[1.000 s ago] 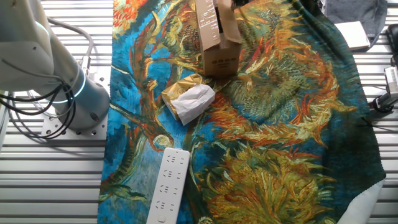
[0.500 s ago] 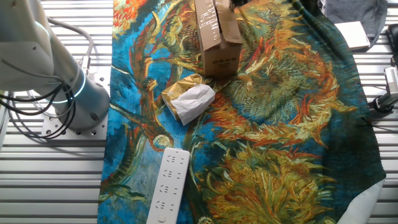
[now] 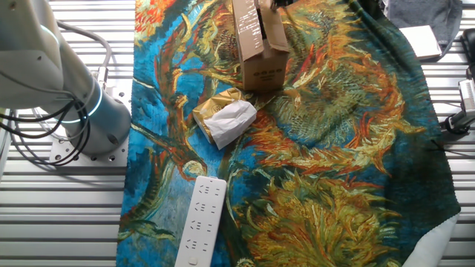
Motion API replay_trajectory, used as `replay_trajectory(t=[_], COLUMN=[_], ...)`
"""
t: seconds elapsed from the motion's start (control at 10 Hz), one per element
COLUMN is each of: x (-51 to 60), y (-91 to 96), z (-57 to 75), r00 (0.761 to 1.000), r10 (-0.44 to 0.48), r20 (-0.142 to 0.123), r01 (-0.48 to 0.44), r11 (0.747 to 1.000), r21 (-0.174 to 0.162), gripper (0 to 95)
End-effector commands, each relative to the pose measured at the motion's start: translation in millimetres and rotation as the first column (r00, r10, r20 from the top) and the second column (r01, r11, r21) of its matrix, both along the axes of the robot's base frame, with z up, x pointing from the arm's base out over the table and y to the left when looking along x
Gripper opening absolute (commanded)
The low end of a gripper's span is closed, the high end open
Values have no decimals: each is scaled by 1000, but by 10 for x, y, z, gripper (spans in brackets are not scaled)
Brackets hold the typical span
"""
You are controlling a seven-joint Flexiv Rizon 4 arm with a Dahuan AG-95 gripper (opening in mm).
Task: Cover the box
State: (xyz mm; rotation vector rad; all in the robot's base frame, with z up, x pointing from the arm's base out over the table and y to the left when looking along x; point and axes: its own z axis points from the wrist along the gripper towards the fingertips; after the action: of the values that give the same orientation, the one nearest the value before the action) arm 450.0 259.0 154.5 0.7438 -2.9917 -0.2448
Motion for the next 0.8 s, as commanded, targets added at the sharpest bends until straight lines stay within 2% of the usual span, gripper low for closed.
replay_trajectory(t=[0.1, 0.3, 0.8], x=[-49, -142, -183], y=[34, 84, 101], z=[-45, -109, -137], r00=[1000, 1000, 1000], r10=[-17, -17, 15], r20=[2, 4, 6], r01=[17, 17, -15], r11=[1000, 1000, 1000], r21=[6, 2, -16], gripper=[0, 0, 0])
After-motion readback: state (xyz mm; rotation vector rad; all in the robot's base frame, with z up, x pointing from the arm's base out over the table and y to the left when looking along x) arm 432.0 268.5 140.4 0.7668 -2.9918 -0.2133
